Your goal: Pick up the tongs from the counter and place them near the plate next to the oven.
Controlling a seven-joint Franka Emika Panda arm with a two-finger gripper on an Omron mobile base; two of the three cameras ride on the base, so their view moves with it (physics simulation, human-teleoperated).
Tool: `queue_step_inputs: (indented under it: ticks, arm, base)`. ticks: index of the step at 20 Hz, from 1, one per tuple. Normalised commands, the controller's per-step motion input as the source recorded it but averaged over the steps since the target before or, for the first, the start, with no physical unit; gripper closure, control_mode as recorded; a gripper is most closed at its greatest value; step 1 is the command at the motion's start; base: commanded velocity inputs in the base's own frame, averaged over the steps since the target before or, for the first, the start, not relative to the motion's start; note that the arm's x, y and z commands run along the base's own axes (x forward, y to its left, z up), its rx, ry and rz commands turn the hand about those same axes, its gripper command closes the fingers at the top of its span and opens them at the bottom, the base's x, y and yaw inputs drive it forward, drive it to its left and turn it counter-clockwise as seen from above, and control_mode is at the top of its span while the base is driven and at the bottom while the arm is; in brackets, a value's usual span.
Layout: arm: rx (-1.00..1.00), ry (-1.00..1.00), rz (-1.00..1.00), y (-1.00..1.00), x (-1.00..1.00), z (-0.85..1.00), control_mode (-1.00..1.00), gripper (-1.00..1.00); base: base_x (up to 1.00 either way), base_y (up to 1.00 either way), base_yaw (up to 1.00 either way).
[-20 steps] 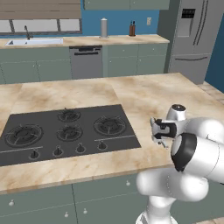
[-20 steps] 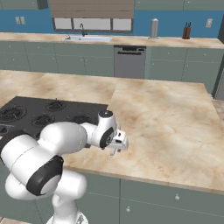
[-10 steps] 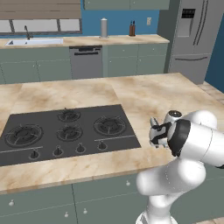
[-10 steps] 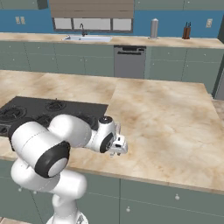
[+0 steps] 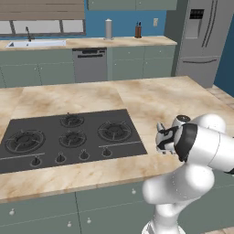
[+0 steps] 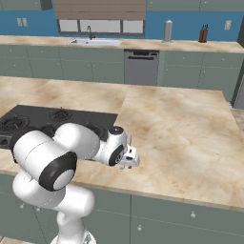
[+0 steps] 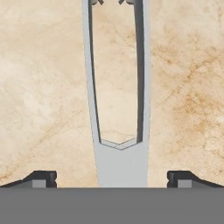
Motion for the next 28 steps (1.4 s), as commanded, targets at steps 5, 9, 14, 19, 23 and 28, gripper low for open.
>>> queue_step_inputs:
  ticks: [5,9,14,19,23,28]
  arm:
    - [0.0,0.0,0.0,0.0,0.0,0.0,-1.0,1.0]
    - [0.0,0.0,0.0,0.0,0.0,0.0,-1.0,1.0]
    - [0.0,-0.04,0.0,0.02,-0.11,0.1,-1.0,1.0]
    - [0.0,-0.1,0.0,0.1,-0.38,0.9,-1.0,1.0]
    - [0.0,-0.08,0.0,0.21,-0.41,1.0,-1.0,1.0]
    - [0.0,-0.01,0.0,0.25,-0.54,1.0,-1.0,1.0]
  base:
    - [0.0,0.0,0.0]
    - [0.0,0.0,0.0]
    - [0.0,0.0,0.0]
    - [0.0,0.0,0.0]
    - [0.0,0.0,0.0]
    - [0.0,0.0,0.0]
